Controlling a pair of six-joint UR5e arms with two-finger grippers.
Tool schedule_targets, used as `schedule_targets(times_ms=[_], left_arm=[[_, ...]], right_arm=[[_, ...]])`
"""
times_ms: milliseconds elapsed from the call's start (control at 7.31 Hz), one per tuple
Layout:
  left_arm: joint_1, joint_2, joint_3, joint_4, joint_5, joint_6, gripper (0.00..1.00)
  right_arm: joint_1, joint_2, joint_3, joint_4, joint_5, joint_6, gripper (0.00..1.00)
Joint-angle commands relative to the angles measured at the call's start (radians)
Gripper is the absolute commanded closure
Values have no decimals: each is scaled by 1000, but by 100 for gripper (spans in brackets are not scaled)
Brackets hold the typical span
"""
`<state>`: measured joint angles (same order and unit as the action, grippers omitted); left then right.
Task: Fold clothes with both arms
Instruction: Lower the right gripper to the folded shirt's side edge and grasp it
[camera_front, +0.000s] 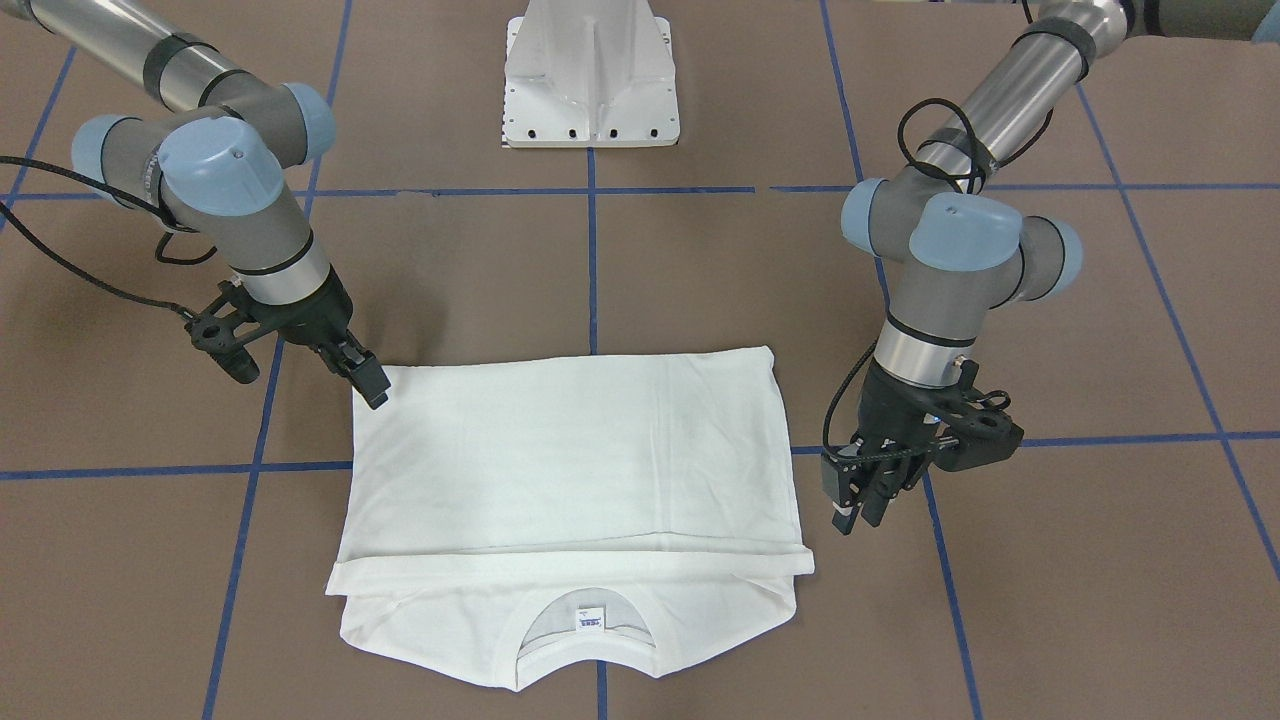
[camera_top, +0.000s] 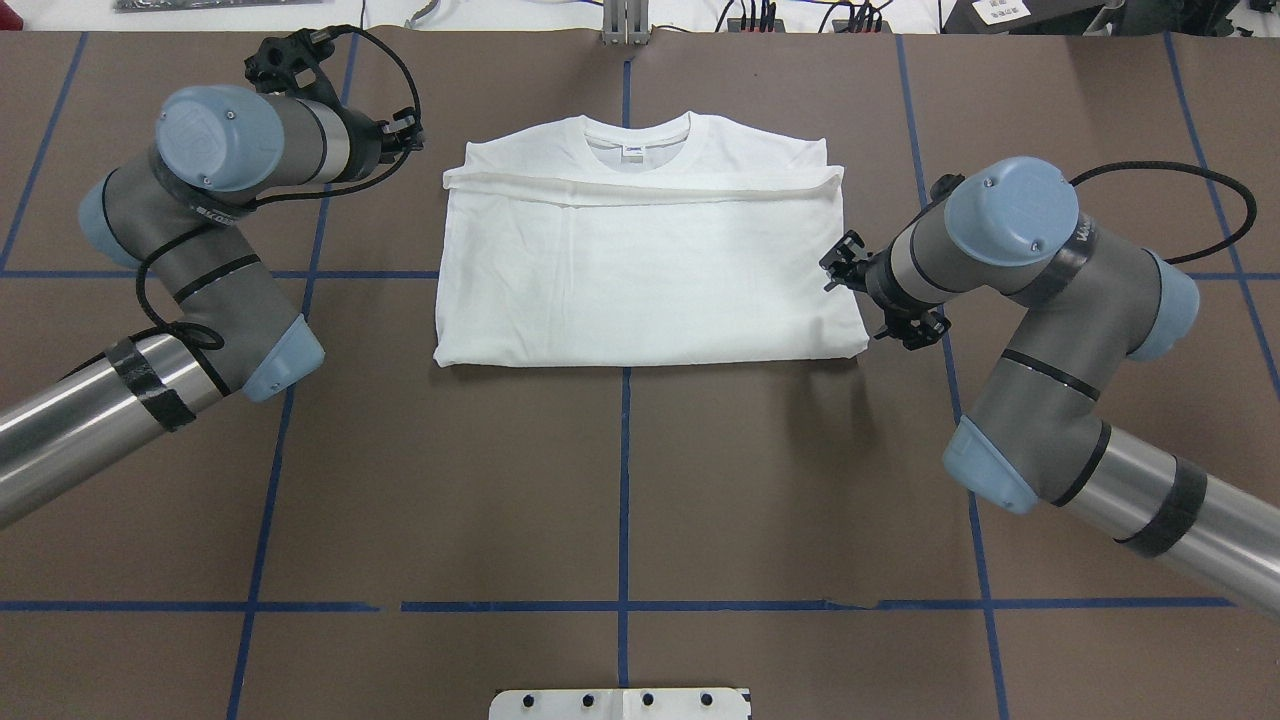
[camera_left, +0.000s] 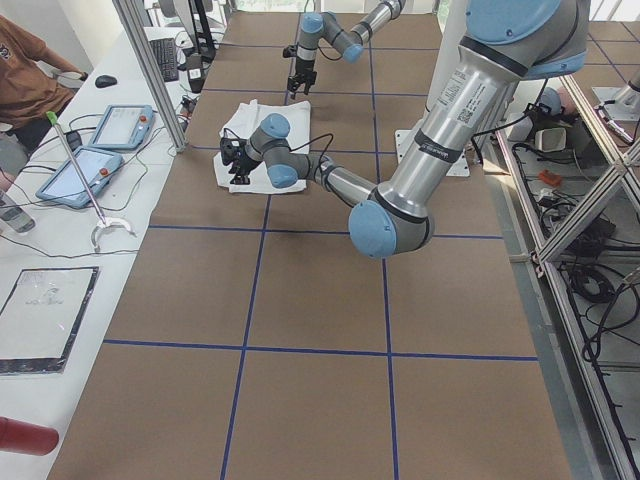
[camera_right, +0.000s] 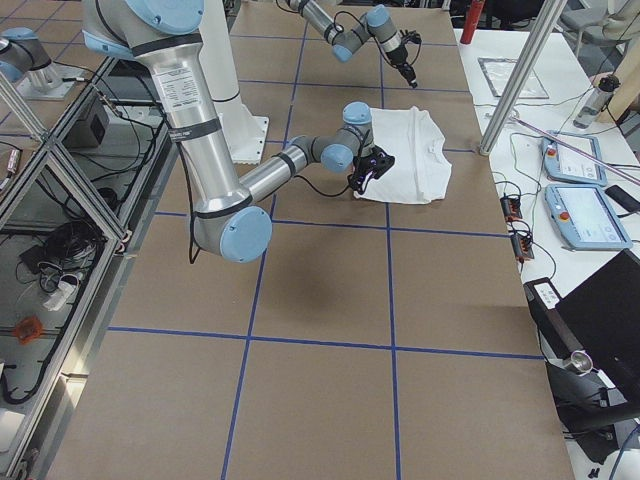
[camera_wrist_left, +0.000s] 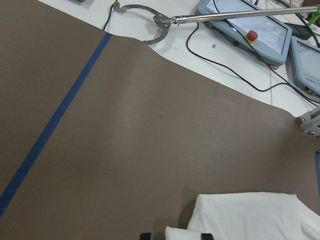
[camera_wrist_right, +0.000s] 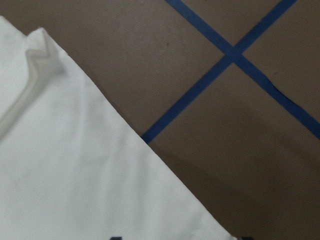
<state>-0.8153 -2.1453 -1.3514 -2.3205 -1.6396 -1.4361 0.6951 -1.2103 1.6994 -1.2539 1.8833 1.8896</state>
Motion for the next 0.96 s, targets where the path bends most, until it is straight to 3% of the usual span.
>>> schedule_targets(times_ms=[0, 137, 273, 410, 547, 820], left_arm=[[-1, 7, -17, 3, 3, 0, 54], [-1, 15, -20, 3, 4, 0, 54], [-1, 15, -20, 3, 4, 0, 54], [-1, 19, -20, 3, 6, 0, 54], [-1, 27, -20, 3, 6, 2, 54], [-1, 33, -20, 3, 7, 2, 54]], right_arm=[[-49, -15, -1, 1, -27, 40, 17], [-58, 0, -32, 1, -29, 40, 19], [-58, 9, -41, -2, -38, 40, 29], [-57, 12, -47, -2, -47, 42, 52], [-49, 14, -47, -2, -47, 40, 100], [-42, 15, -49, -2, -47, 33, 100]])
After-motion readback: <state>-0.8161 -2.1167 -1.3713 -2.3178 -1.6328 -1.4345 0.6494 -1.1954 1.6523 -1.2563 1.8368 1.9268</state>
